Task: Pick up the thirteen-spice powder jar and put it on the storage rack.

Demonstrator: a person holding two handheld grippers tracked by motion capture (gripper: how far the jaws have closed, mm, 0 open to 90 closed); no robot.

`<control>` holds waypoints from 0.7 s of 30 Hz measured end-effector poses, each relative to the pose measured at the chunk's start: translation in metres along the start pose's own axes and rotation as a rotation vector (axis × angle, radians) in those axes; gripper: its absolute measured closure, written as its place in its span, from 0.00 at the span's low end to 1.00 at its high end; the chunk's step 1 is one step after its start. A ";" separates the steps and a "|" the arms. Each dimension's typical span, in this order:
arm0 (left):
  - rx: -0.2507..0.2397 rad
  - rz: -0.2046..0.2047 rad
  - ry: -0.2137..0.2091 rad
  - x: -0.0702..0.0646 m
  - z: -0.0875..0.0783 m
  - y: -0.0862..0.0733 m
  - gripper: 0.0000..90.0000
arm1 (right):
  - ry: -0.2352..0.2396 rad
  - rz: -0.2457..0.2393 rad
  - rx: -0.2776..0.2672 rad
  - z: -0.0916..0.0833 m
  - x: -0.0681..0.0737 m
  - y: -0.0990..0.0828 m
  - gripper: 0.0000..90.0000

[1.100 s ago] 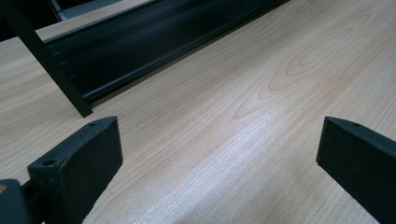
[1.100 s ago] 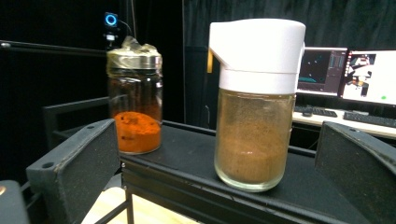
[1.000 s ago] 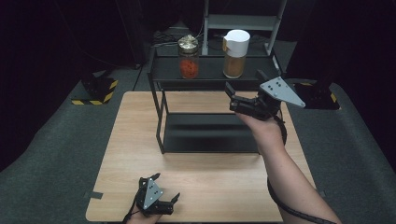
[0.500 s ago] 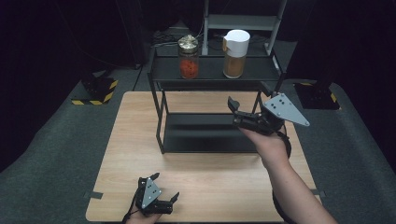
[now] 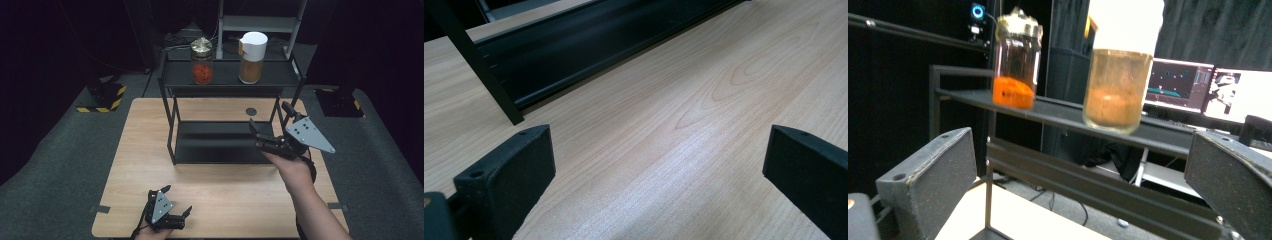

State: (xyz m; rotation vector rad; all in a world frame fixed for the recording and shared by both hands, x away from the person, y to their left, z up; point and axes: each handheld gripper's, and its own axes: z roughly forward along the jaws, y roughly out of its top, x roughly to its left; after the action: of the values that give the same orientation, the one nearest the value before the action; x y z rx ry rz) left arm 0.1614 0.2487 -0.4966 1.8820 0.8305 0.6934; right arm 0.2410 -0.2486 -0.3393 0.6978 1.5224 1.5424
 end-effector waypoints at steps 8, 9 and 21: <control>-0.003 0.007 0.010 -0.003 0.000 -0.001 0.01 | 0.000 -0.012 0.036 -0.012 0.003 -0.018 0.00; -0.003 0.007 0.009 -0.002 0.000 0.000 0.01 | 0.001 -0.011 0.040 -0.013 0.003 -0.021 0.00; -0.002 0.007 0.005 -0.002 0.000 0.000 0.01 | -0.002 -0.023 0.133 -0.036 0.019 -0.066 0.00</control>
State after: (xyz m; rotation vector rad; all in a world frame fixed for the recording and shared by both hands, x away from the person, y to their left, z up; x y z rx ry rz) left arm 0.1603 0.2477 -0.4971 1.8823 0.8268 0.7037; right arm 0.2132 -0.2566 -0.4115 0.7539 1.6377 1.4328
